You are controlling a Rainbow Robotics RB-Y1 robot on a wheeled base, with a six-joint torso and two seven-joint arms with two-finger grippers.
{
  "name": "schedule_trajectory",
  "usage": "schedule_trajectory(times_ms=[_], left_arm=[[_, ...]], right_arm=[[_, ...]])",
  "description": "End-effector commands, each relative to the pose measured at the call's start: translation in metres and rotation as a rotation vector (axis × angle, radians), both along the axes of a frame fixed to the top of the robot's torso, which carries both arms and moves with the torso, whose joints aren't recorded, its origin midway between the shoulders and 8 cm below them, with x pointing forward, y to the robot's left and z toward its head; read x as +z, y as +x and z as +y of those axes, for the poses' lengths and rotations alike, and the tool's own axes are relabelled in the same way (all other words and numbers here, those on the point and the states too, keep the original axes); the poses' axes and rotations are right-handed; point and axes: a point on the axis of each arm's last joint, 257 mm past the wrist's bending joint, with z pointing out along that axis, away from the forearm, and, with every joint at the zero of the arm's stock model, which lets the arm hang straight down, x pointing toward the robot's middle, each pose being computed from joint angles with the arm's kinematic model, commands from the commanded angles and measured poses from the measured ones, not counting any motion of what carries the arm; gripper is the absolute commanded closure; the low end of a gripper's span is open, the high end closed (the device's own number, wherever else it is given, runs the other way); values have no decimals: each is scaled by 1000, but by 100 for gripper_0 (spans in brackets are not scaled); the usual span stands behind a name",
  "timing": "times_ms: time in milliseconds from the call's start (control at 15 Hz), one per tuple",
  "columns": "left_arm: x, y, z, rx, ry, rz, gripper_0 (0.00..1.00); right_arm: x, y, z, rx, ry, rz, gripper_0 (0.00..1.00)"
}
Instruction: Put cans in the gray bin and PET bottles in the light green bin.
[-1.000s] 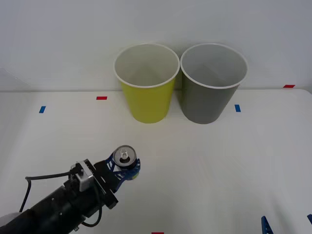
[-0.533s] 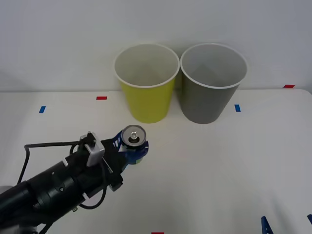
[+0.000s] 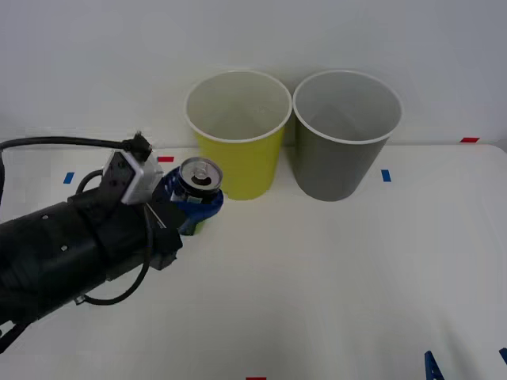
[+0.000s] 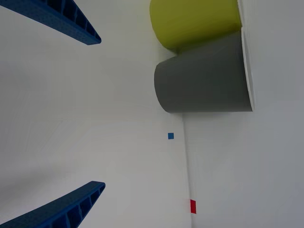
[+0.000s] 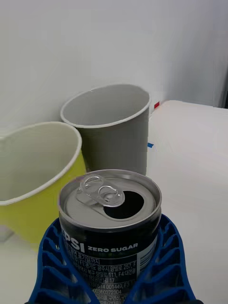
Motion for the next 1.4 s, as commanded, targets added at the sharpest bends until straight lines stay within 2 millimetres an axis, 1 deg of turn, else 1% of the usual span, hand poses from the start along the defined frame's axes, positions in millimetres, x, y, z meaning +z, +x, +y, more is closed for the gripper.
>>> schedule_trajectory(times_ms=[67, 333, 400, 467, 533, 600, 733, 867, 933, 1133, 1267, 1400], left_arm=[[34, 3, 17, -4, 26, -16, 100], [79, 8, 38, 23, 3, -15, 100], [86, 11, 40, 33, 3, -24, 100], [103, 12, 38, 32, -24, -57, 100], [124, 11, 32, 20, -56, -94, 100], [133, 10, 30, 15, -57, -104, 100], [150, 20, 31, 5, -69, -91, 100], [165, 29, 27, -13, -74, -73, 100], [177, 35, 23, -29, -101, -69, 100], [197, 52, 14, -59, -171, -42, 100], [207, 62, 3, -68, -189, -36, 100], [216, 75, -14, -49, -172, -48, 100]], right_arm=[[0, 0, 0, 0, 0, 0, 0], [0, 0, 0, 0, 0, 0, 0], [0, 0, 0, 0, 0, 0, 0], [0, 0, 0, 0, 0, 0, 0], [0, 0, 0, 0, 0, 0, 0], [0, 0, 0, 0, 0, 0, 0], [0, 0, 0, 0, 0, 0, 0], [0, 0, 0, 0, 0, 0, 0], [0, 0, 0, 0, 0, 0, 0], [0, 0, 0, 0, 0, 0, 0], [0, 0, 0, 0, 0, 0, 0], [0, 0, 0, 0, 0, 0, 0]])
